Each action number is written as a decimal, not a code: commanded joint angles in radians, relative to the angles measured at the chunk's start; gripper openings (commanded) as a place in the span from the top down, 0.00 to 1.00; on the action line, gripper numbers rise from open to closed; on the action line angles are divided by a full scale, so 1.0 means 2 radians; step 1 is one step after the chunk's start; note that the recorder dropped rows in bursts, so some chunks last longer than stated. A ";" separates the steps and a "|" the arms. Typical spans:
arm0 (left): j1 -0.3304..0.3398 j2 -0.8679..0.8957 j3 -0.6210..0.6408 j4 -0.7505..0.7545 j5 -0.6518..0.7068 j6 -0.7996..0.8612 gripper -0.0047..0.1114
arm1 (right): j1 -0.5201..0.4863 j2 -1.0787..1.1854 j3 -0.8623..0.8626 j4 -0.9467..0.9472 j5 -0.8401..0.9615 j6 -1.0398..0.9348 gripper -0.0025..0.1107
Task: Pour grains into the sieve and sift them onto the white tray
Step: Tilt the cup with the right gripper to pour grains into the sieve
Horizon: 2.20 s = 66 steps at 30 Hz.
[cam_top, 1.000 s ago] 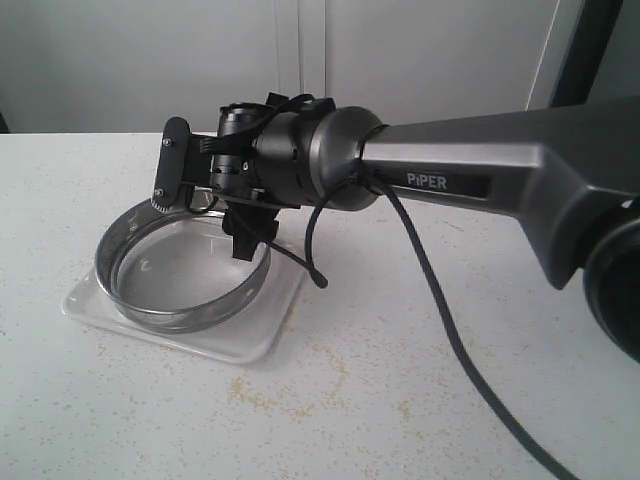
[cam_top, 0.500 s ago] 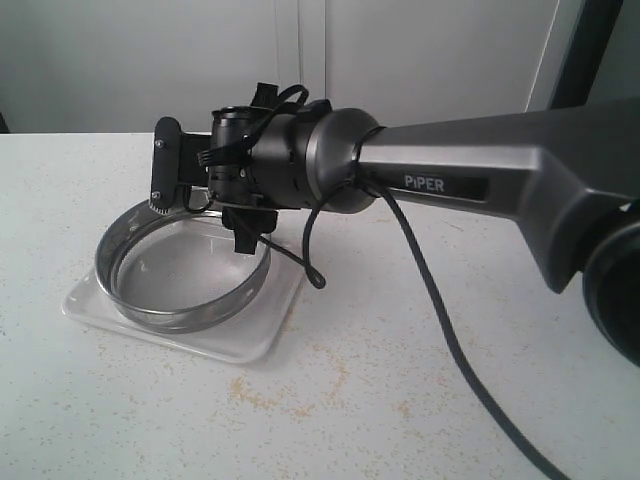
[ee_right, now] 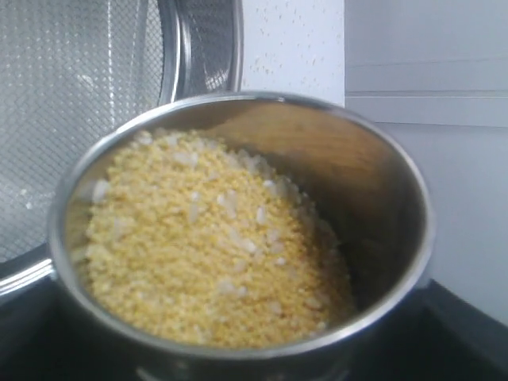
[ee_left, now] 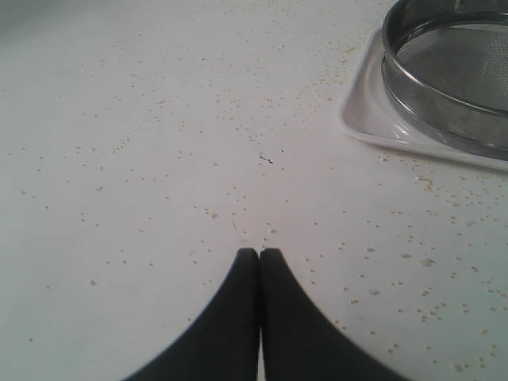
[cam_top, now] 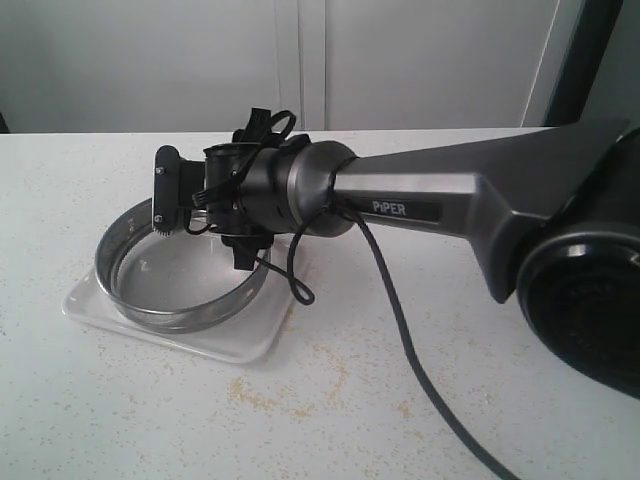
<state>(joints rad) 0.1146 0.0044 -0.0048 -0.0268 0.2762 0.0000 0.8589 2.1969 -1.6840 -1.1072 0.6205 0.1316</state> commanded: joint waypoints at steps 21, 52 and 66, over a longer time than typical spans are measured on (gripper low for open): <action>0.001 -0.002 0.002 0.001 -0.001 0.000 0.96 | 0.009 0.016 -0.030 -0.090 0.009 0.004 0.98; 0.001 -0.002 0.002 0.001 -0.001 0.000 0.96 | 0.019 0.035 -0.030 -0.147 0.044 0.002 0.98; 0.001 -0.002 0.002 0.001 -0.001 0.000 0.96 | 0.028 0.041 -0.030 -0.179 0.061 0.006 0.98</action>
<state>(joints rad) 0.1146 0.0044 -0.0048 -0.0268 0.2762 0.0000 0.9275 2.2840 -1.7328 -1.4368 0.6968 0.1359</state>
